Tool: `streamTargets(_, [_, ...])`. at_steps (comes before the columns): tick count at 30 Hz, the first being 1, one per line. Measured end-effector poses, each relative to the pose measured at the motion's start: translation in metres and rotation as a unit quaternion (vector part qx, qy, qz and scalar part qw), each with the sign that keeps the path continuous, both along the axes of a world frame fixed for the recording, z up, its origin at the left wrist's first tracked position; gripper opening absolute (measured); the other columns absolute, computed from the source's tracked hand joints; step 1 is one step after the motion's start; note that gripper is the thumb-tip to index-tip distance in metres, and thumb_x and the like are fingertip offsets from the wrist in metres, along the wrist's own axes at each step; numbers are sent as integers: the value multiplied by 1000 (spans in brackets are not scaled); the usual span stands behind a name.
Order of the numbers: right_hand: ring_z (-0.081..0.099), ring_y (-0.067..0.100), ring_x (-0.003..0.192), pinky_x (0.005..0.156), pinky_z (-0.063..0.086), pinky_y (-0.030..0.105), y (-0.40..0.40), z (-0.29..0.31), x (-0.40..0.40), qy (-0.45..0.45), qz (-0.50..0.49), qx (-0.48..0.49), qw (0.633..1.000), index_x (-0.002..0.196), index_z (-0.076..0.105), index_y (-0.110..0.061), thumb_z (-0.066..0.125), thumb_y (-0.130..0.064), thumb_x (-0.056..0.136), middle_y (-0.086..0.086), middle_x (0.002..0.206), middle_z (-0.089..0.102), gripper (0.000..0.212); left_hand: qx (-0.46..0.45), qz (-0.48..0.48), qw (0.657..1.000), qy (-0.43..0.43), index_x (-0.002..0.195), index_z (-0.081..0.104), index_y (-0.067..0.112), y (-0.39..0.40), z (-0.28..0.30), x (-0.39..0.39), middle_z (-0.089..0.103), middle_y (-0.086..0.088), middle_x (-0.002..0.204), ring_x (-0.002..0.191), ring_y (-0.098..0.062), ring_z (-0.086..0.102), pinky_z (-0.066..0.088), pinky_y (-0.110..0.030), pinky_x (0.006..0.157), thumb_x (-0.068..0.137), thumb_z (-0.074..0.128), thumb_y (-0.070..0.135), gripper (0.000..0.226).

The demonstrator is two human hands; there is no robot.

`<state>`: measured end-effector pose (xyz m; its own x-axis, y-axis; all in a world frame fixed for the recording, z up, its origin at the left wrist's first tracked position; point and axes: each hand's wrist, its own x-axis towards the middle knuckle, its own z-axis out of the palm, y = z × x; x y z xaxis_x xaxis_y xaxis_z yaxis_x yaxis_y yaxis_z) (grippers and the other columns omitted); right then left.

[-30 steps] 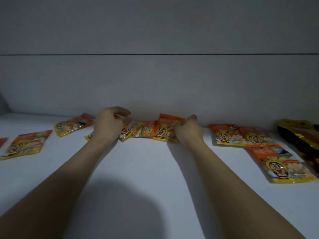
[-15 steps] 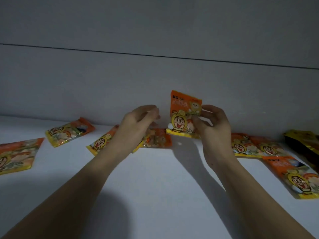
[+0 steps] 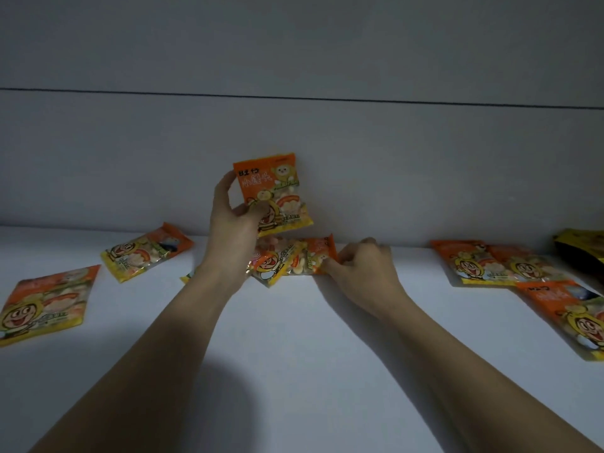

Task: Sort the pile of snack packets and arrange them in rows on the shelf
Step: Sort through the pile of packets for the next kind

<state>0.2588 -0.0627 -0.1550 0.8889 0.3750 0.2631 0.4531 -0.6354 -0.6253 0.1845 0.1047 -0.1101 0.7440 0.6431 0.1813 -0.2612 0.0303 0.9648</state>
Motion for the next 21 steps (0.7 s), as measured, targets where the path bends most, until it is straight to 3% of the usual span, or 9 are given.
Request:
streamTargets(2, [56, 30, 80, 61, 38, 34, -3, 3, 3, 19, 7, 23, 1000, 63, 61, -13, 66, -31, 86, 7, 70, 61, 30, 12, -15, 1000, -6, 148, 28, 46, 1, 0, -2, 70, -3, 116, 93, -23, 75, 60, -36, 62, 99, 55, 2, 71])
streamTargets(4, [64, 27, 78, 62, 46, 35, -12, 11, 7, 52, 7, 109, 993, 82, 63, -9, 62, -21, 90, 8, 78, 68, 14, 31, -20, 999, -6, 143, 32, 50, 0, -1, -3, 69, -1, 117, 94, -21, 75, 62, -39, 68, 101, 49, 0, 68])
streamTargets(6, [69, 23, 69, 59, 54, 38, -22, 21, 9, 92, 13, 225, 970, 92, 58, -7, 56, -13, 95, 11, 81, 70, 8, 77, -17, 997, 3, 133, 47, 43, -2, 0, -4, 70, 0, 116, 88, -16, 75, 61, -35, 64, 101, 44, -1, 54])
streamTargets(9, [68, 15, 57, 47, 51, 27, -33, 33, 10, 122, -1, 324, 938, 102, 56, -4, 52, -10, 99, 10, 84, 70, 8, 107, -8, 994, 27, 111, 68, 28, -6, 0, -4, 75, 0, 105, 67, -12, 72, 53, -26, 50, 100, 41, 2, 39])
streamTargets(13, [66, 15, 61, 52, 45, 30, -43, 37, 13, 130, -6, 363, 923, 105, 60, -7, 54, -15, 100, 6, 83, 71, 12, 114, -12, 992, 53, 106, 71, 26, -11, -1, -5, 77, 3, 95, 73, -16, 75, 57, -27, 55, 101, 44, 7, 34])
streamTargets(17, [59, 9, 58, 49, 40, 25, -45, 38, 11, 126, 23, 367, 921, 103, 62, -9, 53, -16, 101, -3, 74, 69, 11, 155, -29, 984, 81, 107, 73, 25, -15, -4, -3, 77, -2, 98, 82, -23, 75, 62, -45, 73, 101, 53, 22, 21])
streamTargets(21, [56, 5, 54, 47, 39, 21, -46, 42, 9, 100, 31, 376, 921, 100, 60, -12, 50, -14, 102, -5, 73, 68, 11, 162, -35, 984, 70, 97, 75, 29, -19, -3, -4, 75, -5, 100, 80, -21, 75, 62, -42, 71, 101, 54, 28, 21])
